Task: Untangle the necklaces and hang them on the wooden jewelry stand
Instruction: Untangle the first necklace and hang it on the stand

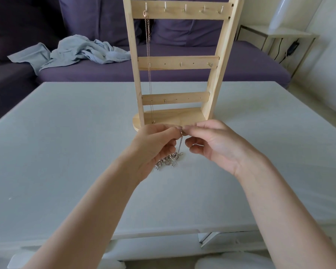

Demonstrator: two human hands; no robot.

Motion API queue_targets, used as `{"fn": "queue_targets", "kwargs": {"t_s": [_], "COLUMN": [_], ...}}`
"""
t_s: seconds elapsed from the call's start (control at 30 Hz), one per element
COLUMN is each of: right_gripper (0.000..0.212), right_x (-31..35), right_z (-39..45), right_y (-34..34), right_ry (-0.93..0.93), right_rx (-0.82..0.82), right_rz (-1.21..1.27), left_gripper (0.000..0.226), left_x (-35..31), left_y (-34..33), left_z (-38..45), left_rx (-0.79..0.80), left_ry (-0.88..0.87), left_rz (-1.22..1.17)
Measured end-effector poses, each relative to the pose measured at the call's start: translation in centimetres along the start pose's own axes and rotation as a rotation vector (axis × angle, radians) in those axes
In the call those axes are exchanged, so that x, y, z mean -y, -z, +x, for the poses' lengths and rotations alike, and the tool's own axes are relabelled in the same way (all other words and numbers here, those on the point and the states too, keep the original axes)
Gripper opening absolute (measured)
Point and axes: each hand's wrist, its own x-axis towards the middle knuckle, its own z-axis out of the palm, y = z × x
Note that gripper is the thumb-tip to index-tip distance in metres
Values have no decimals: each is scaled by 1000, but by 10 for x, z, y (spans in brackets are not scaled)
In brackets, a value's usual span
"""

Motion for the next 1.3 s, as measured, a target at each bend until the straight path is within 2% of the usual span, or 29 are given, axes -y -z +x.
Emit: {"fn": "queue_targets", "kwargs": {"t_s": [0.13, 0.33, 0.47, 0.63, 0.7, 0.83, 0.97, 1.13, 1.3], "right_gripper": [12, 15, 22, 18, 25, 14, 18, 7, 13], "right_x": [-1, 3, 4, 3, 2, 1, 1, 1, 2], "right_z": [2, 1, 1, 0, 0, -1, 0, -2, 1], "right_y": [-1, 0, 3, 3, 4, 3, 3, 3, -1], "right_ry": [6, 4, -11, 6, -1, -23, -18, -35, -56], "right_rx": [-37, 21, -37, 18, 17, 44, 14, -15, -57], "right_rz": [-6, 99, 152, 94, 51, 19, -32, -65, 51], "left_gripper": [17, 8, 11, 4, 2, 8, 6, 12, 13], "left_x": [3, -3, -8, -3, -1, -2, -2, 0, -4], "left_y": [-1, 1, 5, 4, 3, 6, 6, 7, 4], "left_z": [-2, -5, -3, -3, -2, 0, -1, 1, -1], "left_rx": [-29, 116, 124, 155, 114, 56, 37, -44, 19], "left_ry": [-56, 64, 131, 26, -6, -20, 0, -87, -66], "left_rz": [94, -145, -354, -166, -111, -117, -76, 70, -78]}}
